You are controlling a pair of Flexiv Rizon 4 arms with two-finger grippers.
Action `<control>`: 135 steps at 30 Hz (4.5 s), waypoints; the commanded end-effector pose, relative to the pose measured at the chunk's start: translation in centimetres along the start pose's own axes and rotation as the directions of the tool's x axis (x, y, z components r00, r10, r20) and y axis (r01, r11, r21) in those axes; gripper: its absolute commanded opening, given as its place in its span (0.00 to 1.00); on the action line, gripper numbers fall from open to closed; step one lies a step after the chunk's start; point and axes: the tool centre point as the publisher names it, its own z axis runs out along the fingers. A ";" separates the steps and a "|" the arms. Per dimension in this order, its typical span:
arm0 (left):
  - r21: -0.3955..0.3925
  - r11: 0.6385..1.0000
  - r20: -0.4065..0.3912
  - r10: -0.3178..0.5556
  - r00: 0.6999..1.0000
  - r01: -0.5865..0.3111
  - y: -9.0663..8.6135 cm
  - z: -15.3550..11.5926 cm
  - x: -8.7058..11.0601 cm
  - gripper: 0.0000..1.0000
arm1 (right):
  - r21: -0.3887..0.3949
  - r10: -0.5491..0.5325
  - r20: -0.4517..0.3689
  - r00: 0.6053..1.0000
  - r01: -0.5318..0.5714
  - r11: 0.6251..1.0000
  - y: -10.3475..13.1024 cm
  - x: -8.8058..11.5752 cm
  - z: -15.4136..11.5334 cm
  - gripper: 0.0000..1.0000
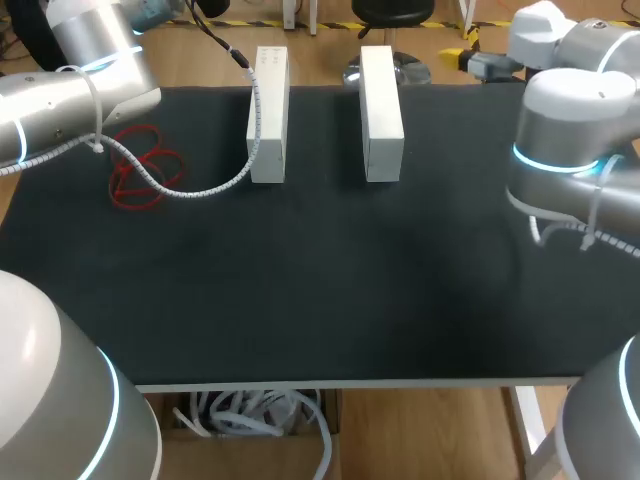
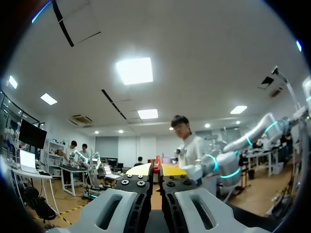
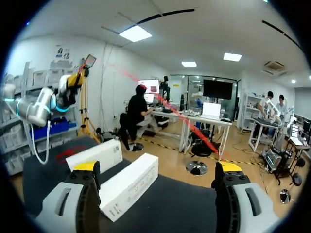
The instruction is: Grab the tape and strap the tape.
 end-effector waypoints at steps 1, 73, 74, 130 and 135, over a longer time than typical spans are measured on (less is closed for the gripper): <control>0.001 1.000 -0.002 0.001 1.000 -0.001 0.0 0.0 -0.1 0.00 | -0.150 0.024 0.033 0.999 -0.019 0.989 0.6 0.4 -1.2 1.00; 0.001 1.000 -0.002 0.001 1.000 -0.001 0.0 0.0 -0.1 0.00 | -0.680 0.855 -0.388 0.345 -0.733 -0.014 6.0 6.0 -2.8 1.00; 0.001 1.000 -0.002 0.001 1.000 -0.001 0.0 0.0 -0.1 0.00 | -0.685 0.855 -0.390 0.341 -0.728 -0.022 6.0 5.9 -2.8 1.00; 0.001 1.000 -0.002 0.001 1.000 -0.001 0.0 0.0 -0.1 0.00 | -0.681 0.791 -0.598 0.125 -0.600 -0.420 7.5 3.2 -1.8 1.00; 0.001 1.000 -0.002 0.001 1.000 -0.001 0.0 0.0 -0.1 0.00 | -0.724 0.818 -0.520 0.246 -0.636 -0.269 7.1 3.1 -1.8 1.00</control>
